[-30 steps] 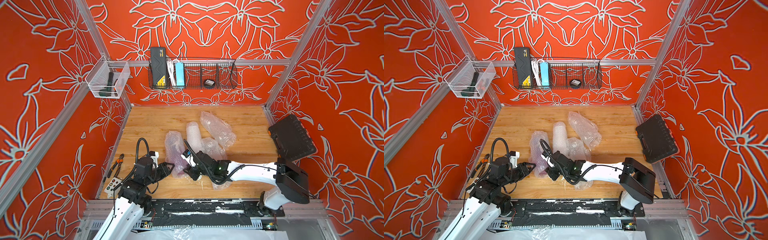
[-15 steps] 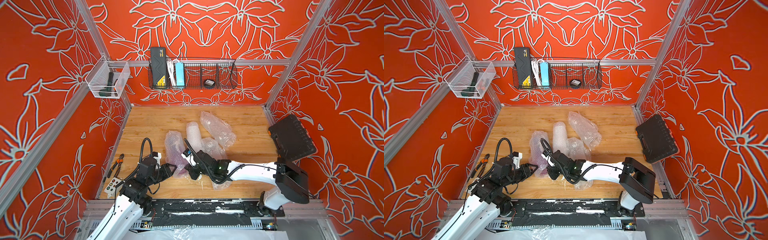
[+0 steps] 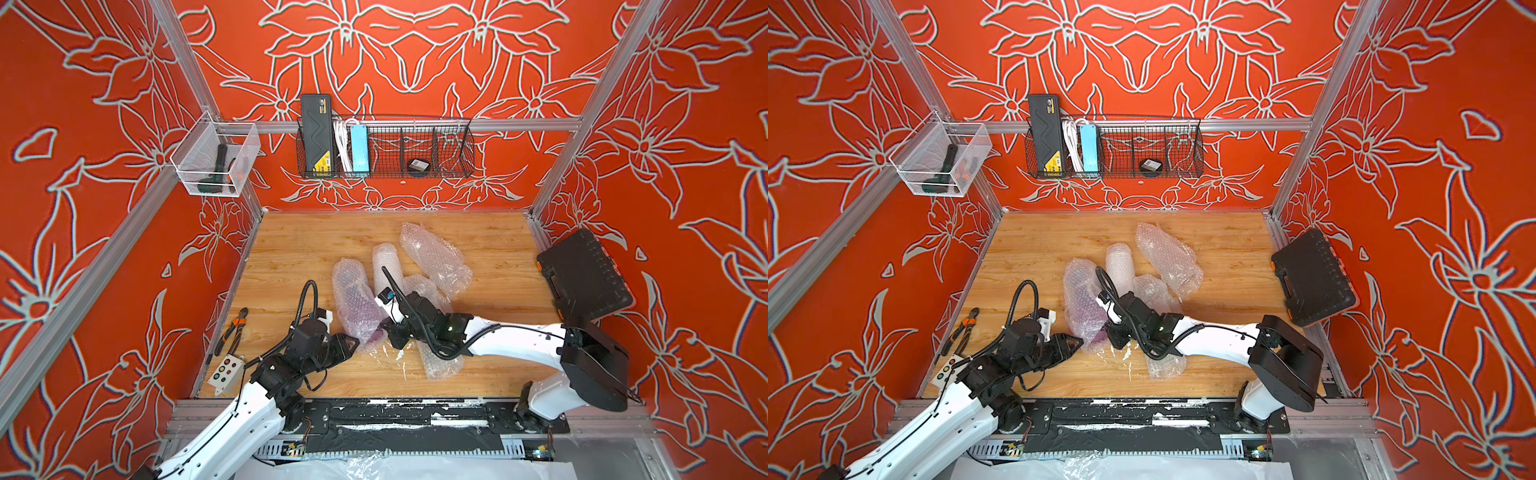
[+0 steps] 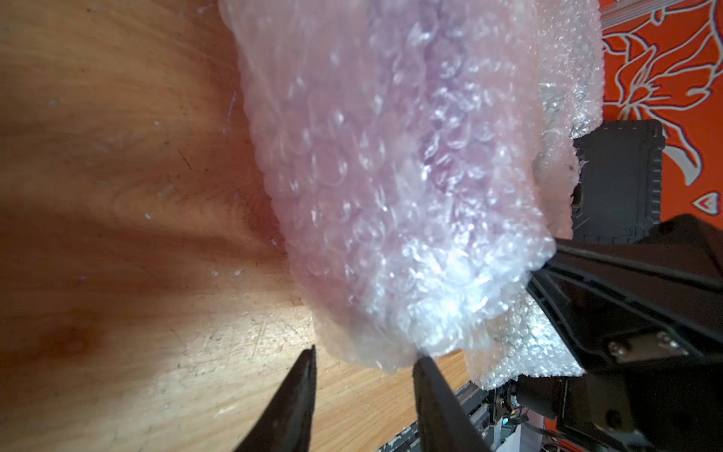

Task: Unwrap the vase from the bubble wrap
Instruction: Unwrap the bubble wrap at the center of the board.

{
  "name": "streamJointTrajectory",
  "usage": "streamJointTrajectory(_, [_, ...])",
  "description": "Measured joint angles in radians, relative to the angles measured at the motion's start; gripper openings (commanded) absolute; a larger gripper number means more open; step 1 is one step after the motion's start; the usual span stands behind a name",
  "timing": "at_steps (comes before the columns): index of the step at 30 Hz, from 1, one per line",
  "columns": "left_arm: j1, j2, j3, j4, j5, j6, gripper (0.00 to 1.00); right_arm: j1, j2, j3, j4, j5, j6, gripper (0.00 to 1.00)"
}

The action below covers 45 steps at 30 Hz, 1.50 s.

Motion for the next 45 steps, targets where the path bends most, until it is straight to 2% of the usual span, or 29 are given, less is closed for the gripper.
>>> streamJointTrajectory(2, [-0.006,0.013,0.011,-0.003,-0.006,0.012,0.58,0.000,0.000,0.000,0.000,-0.001,-0.007,0.00])
streamJointTrajectory(4, [-0.016,0.024,0.043,-0.016,-0.019,0.029,0.63,0.000,0.000,0.000,0.000,-0.002,-0.011,0.00])
streamJointTrajectory(7, [-0.030,0.050,0.108,-0.018,-0.036,0.058,0.65,0.000,-0.006,-0.008,0.001,-0.004,-0.012,0.00])
streamJointTrajectory(11, [-0.050,0.077,0.137,0.002,-0.052,0.083,0.56,0.000,-0.013,-0.013,0.001,-0.005,-0.016,0.00])
streamJointTrajectory(24, [-0.167,0.185,0.157,-0.002,-0.204,0.122,0.46,0.000,-0.013,-0.013,0.001,-0.017,-0.022,0.00])
streamJointTrajectory(27, [-0.179,0.208,0.163,-0.004,-0.234,0.130,0.39,0.000,-0.013,-0.013,0.001,-0.018,-0.023,0.00])
streamJointTrajectory(32, [-0.185,0.218,0.174,-0.025,-0.272,0.140,0.16,0.000,-0.013,-0.013,0.001,-0.018,-0.026,0.00])
streamJointTrajectory(37, [-0.185,0.211,0.191,-0.049,-0.290,0.152,0.01,0.000,-0.013,-0.013,0.001,-0.018,-0.027,0.00])
streamJointTrajectory(45, [-0.186,0.173,0.192,-0.076,-0.321,0.151,0.00,0.001,-0.027,-0.034,0.006,0.005,-0.029,0.00])
